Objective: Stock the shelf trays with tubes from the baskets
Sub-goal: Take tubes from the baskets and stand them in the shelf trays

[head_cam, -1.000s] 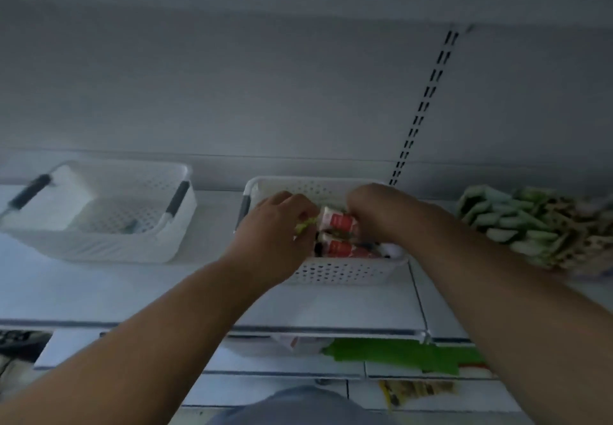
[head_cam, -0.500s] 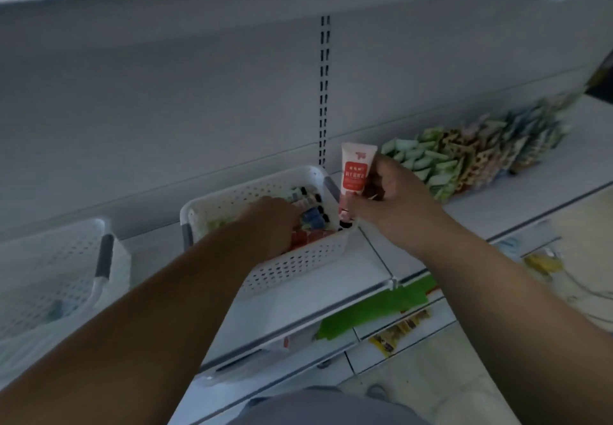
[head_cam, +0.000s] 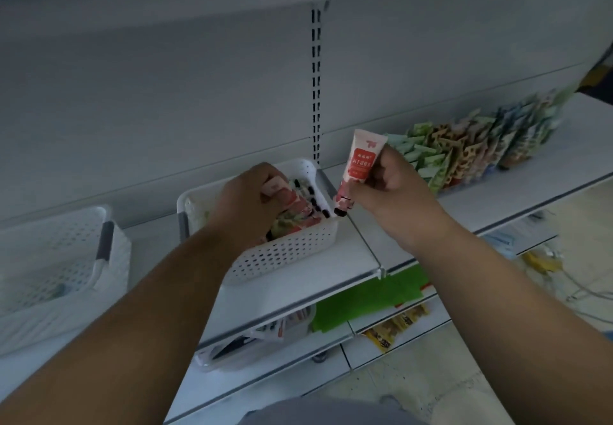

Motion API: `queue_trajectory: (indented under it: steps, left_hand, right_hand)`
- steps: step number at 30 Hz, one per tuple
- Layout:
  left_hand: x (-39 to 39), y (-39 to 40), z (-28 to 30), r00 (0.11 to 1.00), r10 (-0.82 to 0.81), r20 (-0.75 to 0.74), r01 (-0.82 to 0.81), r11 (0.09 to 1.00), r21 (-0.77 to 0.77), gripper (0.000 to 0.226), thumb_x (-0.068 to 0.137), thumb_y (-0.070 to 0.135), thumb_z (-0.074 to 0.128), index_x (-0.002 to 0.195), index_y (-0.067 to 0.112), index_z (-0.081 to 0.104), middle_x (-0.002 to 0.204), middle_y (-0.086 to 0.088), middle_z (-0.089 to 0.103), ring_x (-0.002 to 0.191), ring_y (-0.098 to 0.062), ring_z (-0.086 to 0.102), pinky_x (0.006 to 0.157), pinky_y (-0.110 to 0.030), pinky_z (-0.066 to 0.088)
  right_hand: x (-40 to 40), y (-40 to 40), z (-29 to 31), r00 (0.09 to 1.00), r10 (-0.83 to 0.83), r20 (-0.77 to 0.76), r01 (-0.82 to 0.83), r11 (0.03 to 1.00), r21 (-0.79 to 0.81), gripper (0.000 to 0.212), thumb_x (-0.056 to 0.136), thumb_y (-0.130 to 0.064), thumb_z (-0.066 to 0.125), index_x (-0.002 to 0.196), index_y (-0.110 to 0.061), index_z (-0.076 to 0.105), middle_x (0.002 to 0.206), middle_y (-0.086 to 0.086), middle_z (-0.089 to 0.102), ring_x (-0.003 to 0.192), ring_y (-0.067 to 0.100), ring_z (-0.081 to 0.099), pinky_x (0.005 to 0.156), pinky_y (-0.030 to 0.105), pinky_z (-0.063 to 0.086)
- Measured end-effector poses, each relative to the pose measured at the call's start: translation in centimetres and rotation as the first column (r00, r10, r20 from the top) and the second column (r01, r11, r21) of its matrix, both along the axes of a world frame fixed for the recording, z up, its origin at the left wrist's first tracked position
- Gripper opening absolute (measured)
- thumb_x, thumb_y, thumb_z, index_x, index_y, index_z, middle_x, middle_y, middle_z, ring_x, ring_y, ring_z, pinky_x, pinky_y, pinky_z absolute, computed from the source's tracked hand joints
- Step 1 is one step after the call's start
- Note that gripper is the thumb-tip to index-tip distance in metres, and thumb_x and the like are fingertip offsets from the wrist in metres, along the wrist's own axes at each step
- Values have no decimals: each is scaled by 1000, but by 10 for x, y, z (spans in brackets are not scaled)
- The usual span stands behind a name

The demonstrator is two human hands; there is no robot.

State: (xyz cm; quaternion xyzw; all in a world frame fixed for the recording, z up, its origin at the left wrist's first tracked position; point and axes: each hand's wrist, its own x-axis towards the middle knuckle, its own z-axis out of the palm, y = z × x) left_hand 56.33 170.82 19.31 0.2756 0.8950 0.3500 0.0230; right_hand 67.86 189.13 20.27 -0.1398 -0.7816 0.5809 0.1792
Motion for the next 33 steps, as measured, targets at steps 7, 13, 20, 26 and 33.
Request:
queue_trajectory:
  steps: [7,13,20,26,33]
  left_hand:
    - [78,60,24,985,2,174,-80,893,442,5,85,30,67,88,28,63,75,8,67,63,1,62,52,-12,45]
    - [153,182,10,899,-196,391,-91,792,604,6,94,23,59,92,23,65,71,6,71,64,-6,66,60,-17,52]
    - [219,315,0,822,-343,455,-13,787,617,8,98,25,50,98,23,58,80,-5,68,79,-31,67,62,-41,57]
    - [207,375,-21,832,-323,451,49,853,520,20,92,49,45,90,32,54,72,-5,60,60,-23,59,52,-35,45]
    - [172,461,-24,860,-316,400,114,884,453,14,99,35,45,91,24,48,66,1,53,50,-8,50,45,-20,40]
  right_hand:
    - [48,47,20,992,-23,-127,11,995,-95,15,90,-7,62,102,-14,56,87,4,67,82,17,66,71,27,53]
    - [134,140,28,991,-101,-87,94,992,-83,21,91,0,58,108,-10,54,86,5,63,73,7,62,62,16,50]
    - [209,265,29,975,-218,32,218,976,2,23,89,-9,63,109,-19,57,94,2,70,86,17,68,79,36,57]
    - [194,338,9,956,-269,115,269,963,16,23,85,-12,65,102,-25,57,91,-1,69,85,14,67,83,45,56]
    - [155,427,-5,948,-299,112,296,954,46,33,82,-17,66,102,-39,53,91,-2,68,85,14,68,79,41,57]
